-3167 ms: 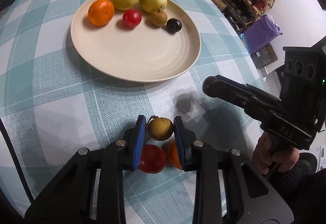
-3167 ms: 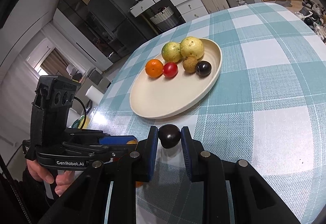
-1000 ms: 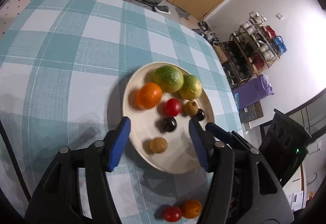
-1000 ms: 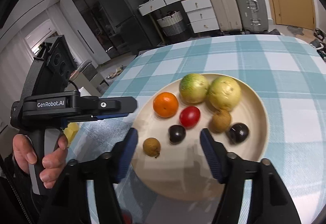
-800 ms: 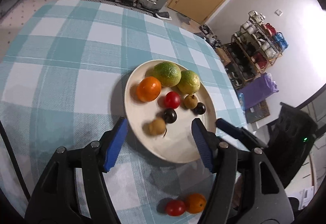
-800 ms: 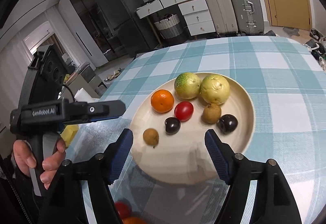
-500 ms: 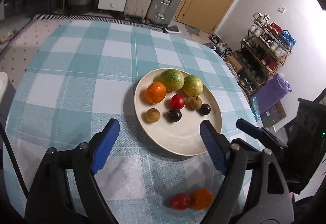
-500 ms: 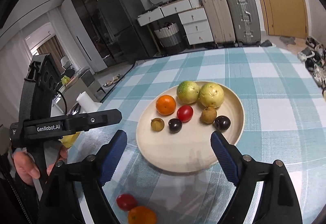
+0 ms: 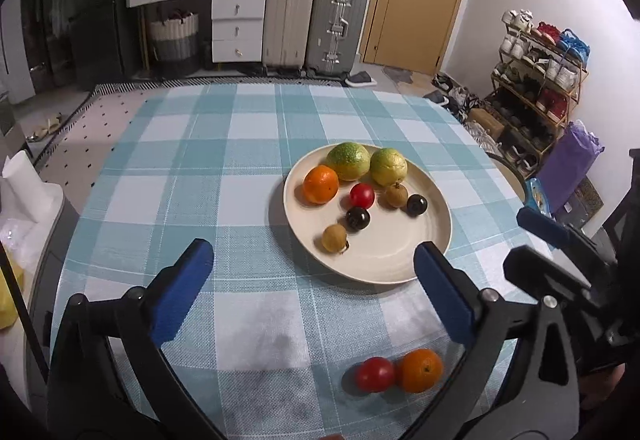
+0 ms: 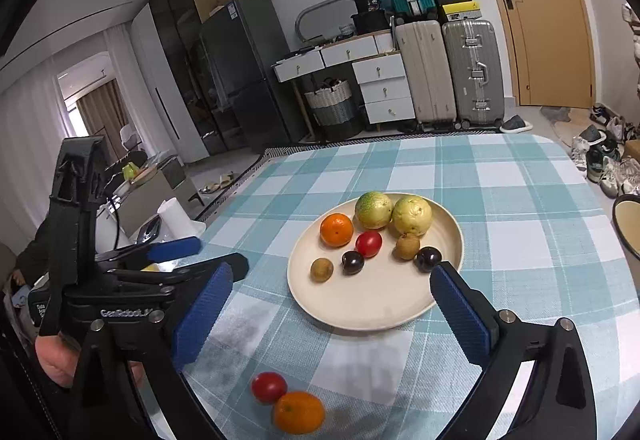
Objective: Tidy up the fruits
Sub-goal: 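Withdraw both tools toward the remaining red tomato and orange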
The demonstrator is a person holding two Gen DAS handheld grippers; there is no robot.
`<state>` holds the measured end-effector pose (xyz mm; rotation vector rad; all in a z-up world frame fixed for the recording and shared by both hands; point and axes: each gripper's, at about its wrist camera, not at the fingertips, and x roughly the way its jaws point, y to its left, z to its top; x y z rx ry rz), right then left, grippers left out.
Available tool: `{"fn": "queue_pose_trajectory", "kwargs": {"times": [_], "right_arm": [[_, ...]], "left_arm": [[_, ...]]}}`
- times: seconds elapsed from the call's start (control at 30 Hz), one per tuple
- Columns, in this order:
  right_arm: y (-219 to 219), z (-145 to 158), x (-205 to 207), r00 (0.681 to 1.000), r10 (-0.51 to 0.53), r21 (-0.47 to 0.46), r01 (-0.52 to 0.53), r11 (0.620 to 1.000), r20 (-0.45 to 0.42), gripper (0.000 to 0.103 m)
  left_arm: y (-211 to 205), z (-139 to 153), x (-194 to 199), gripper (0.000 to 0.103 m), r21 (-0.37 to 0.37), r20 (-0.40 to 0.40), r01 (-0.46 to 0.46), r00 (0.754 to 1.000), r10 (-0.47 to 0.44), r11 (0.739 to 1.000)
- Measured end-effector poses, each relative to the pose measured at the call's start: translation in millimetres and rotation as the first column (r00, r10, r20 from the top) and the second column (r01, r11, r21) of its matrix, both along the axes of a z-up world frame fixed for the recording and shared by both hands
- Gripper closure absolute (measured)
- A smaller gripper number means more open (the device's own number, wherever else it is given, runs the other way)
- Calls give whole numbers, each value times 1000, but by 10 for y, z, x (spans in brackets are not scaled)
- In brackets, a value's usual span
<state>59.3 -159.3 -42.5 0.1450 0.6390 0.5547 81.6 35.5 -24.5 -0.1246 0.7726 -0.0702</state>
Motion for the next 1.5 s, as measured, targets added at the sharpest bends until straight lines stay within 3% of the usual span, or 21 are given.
{"fn": "queue_pose_trajectory", "kwargs": {"times": [0.33,0.57,1.3,1.5], "right_arm": [[-41,-4,-258,1000,4,7,-4,1000,16,1],[-64,-92,-417,1000,-9,-13,9,1000,15,0],[139,-756,-599,984,81,-82,-95,992,-159,1],[178,-843,-539,975,98,-86,-117,989,-202,18]], "left_arm": [[-107,87,-341,1,85,94,-17,996,9,996],[-41,-20,-524,1,48,84,-58,995,54,997],[195,-631,-747,1,-67,-23,-107,994,106,992],[262,-712,-720,1,-94,-57,-101,994,95,990]]}}
